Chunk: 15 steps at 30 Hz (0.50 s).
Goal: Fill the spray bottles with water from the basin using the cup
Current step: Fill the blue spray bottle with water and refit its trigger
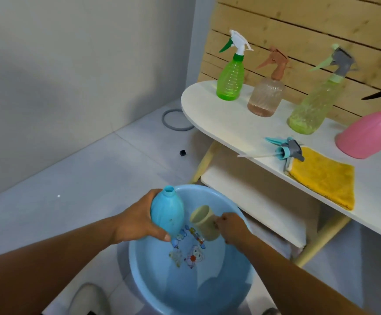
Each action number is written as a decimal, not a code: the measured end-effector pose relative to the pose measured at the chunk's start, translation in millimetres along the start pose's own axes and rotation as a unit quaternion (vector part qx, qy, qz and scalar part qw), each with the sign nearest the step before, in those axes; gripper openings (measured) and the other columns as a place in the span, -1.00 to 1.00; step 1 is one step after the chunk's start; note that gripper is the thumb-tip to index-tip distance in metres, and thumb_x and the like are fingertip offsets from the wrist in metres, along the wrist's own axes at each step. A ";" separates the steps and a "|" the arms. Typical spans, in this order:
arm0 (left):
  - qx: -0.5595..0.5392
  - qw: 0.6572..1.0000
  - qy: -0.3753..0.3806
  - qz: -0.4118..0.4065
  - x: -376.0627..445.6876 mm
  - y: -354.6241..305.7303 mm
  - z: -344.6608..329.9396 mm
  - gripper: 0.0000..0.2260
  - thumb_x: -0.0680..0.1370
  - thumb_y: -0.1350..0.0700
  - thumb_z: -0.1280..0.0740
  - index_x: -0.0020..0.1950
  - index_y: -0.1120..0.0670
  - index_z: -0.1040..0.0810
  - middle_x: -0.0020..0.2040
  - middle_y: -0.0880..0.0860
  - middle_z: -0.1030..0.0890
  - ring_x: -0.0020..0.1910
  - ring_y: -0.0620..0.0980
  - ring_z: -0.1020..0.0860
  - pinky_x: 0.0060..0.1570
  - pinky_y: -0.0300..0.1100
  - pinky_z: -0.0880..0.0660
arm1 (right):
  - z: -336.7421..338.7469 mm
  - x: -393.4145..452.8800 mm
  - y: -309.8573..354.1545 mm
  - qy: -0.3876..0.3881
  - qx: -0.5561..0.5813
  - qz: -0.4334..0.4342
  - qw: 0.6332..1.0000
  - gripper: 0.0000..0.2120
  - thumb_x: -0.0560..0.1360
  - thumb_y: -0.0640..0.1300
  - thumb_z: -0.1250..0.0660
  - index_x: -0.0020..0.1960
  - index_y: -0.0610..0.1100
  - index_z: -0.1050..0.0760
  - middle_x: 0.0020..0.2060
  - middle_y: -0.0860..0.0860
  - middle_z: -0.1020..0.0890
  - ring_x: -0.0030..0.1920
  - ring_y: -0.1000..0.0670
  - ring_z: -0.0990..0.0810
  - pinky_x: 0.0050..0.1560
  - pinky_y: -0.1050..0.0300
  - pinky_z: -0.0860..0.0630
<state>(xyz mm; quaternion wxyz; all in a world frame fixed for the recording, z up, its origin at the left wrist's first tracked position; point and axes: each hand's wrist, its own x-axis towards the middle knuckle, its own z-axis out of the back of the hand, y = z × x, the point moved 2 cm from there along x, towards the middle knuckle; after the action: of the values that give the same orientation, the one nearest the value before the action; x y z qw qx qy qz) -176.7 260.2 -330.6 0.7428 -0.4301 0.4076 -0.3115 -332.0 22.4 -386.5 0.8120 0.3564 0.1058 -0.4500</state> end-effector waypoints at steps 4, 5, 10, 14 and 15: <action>0.013 1.000 -0.007 0.019 8.5 10.6 -0.5 -0.08 0.28 0.24 -0.71 0.44 -0.18 -0.26 0.26 -0.08 -0.53 0.21 -0.10 -0.57 0.03 -0.19 -0.64 | -14.1 15.1 -10.5 -0.034 -0.086 0.034 0.995 -0.58 0.64 -0.04 -0.24 -0.37 -0.04 -0.26 -0.41 0.07 -0.36 -0.30 -0.01 -0.41 -0.27 0.12 -0.24; 0.016 1.000 -0.008 0.022 10.4 13.2 -0.3 -0.08 0.27 0.24 -0.71 0.43 -0.20 -0.27 0.26 -0.07 -0.54 0.21 -0.10 -0.57 0.06 -0.16 -0.65 | -16.2 16.8 -11.1 -0.036 -0.108 0.039 0.993 -0.59 0.64 -0.03 -0.23 -0.36 -0.03 -0.26 -0.40 0.06 -0.38 -0.23 -0.06 -0.45 -0.21 0.12 -0.26; 0.006 1.000 -0.015 0.024 18.9 18.8 1.4 -0.09 0.25 0.26 -0.71 0.42 -0.20 -0.30 0.26 -0.07 -0.55 0.24 -0.09 -0.58 0.13 -0.09 -0.65 | -31.3 30.2 -6.7 -0.017 -0.223 0.066 0.972 -0.78 0.64 -0.11 -0.20 -0.05 -0.06 -0.61 0.08 -0.07 -0.68 0.13 -0.13 -0.64 0.01 0.08 -0.47; -0.011 0.999 -0.030 0.016 22.8 16.5 3.2 -0.10 0.27 0.26 -0.71 0.42 -0.20 -0.31 0.24 -0.12 -0.56 0.17 -0.21 -0.59 0.06 -0.23 -0.62 | -46.9 38.5 -2.1 -0.007 -0.342 0.110 0.933 -0.73 0.61 -0.21 -0.23 0.27 -0.13 -0.56 0.18 -0.08 -0.64 0.21 -0.12 -0.63 0.18 0.05 -0.53; -0.014 0.999 -0.034 0.015 23.1 15.3 2.9 -0.11 0.27 0.25 -0.71 0.41 -0.21 -0.32 0.24 -0.13 -0.56 0.16 -0.24 -0.58 0.04 -0.25 -0.61 | -51.7 38.0 -0.4 0.002 -0.372 0.124 0.920 -0.71 0.61 -0.24 -0.22 0.31 -0.13 -0.52 0.21 -0.09 -0.61 0.23 -0.12 -0.62 0.20 0.03 -0.53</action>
<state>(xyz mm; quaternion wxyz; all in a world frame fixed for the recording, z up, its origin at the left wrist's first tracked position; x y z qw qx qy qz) -161.5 249.2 -351.3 0.7548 -0.4444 0.3929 -0.2801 -302.8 32.3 -442.8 0.9350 0.0394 0.2221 -0.2736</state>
